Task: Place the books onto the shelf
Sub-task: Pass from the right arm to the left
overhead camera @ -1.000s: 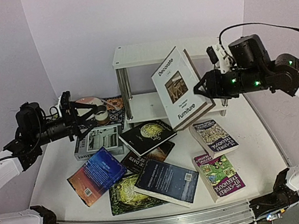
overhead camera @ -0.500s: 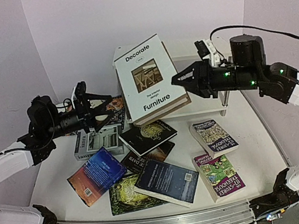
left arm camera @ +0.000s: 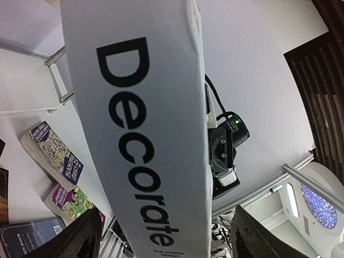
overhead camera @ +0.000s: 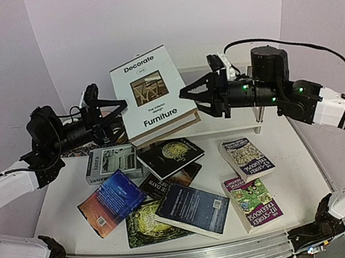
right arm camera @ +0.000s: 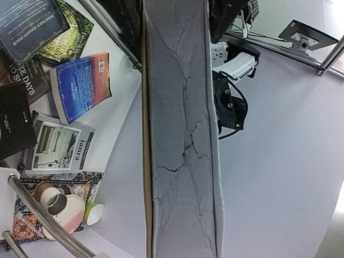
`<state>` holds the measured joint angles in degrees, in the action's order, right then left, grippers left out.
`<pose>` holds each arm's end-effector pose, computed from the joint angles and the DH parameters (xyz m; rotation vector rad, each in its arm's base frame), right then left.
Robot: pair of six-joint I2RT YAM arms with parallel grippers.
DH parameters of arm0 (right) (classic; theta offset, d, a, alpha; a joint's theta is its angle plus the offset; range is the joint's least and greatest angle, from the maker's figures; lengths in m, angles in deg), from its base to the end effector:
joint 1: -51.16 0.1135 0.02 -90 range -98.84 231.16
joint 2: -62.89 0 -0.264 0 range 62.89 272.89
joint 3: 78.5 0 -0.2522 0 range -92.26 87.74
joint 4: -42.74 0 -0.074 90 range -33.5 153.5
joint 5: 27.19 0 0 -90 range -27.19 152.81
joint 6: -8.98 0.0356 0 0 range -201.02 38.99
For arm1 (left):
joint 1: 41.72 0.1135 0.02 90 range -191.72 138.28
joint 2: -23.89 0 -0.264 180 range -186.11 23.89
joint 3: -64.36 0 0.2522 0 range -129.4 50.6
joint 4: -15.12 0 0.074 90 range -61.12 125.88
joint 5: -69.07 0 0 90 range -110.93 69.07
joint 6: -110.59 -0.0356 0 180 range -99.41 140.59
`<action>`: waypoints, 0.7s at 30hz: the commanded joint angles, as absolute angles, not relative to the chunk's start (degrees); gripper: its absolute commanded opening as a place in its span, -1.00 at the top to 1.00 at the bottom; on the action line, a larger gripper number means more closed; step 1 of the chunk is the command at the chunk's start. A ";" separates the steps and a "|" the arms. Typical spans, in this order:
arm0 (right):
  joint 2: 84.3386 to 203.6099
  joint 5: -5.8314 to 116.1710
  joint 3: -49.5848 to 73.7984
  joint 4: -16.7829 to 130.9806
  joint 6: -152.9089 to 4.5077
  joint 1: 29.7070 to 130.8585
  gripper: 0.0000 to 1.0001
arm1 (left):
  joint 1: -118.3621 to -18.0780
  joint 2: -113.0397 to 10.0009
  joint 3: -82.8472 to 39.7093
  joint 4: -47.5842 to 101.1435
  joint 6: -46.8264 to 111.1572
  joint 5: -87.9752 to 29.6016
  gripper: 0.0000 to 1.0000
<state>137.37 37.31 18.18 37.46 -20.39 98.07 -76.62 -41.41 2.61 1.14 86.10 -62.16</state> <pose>0.1948 0.2306 0.4325 -0.2627 1.5998 1.8192 0.2002 -0.1683 0.3560 0.2748 1.7341 -1.8616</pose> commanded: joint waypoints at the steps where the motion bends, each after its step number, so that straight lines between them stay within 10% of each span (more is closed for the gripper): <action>1: 137.72 33.56 17.76 27.06 -17.35 98.24 0.48 | -77.14 -42.02 0.35 -3.82 87.82 -63.51 -0.59; 7: 137.78 33.73 19.51 27.00 -18.48 98.19 0.31 | -77.14 -40.15 1.60 -4.29 86.42 -61.48 -0.08; 10: 137.55 34.20 21.04 27.82 -20.06 98.25 -0.30 | -77.14 -38.14 3.18 -4.24 84.37 -59.54 0.15; 15: 135.71 37.24 22.45 37.11 -26.09 98.23 -0.79 | -77.14 -34.95 4.92 -3.57 77.76 -59.42 0.23; 21: 130.87 43.79 23.23 50.15 -35.71 98.25 -0.93 | -77.16 -30.10 3.84 8.50 66.45 -54.19 0.29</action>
<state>136.17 38.47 23.08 42.00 -27.52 98.25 -76.99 -35.27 5.72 3.72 76.64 -59.25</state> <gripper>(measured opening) 0.957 0.421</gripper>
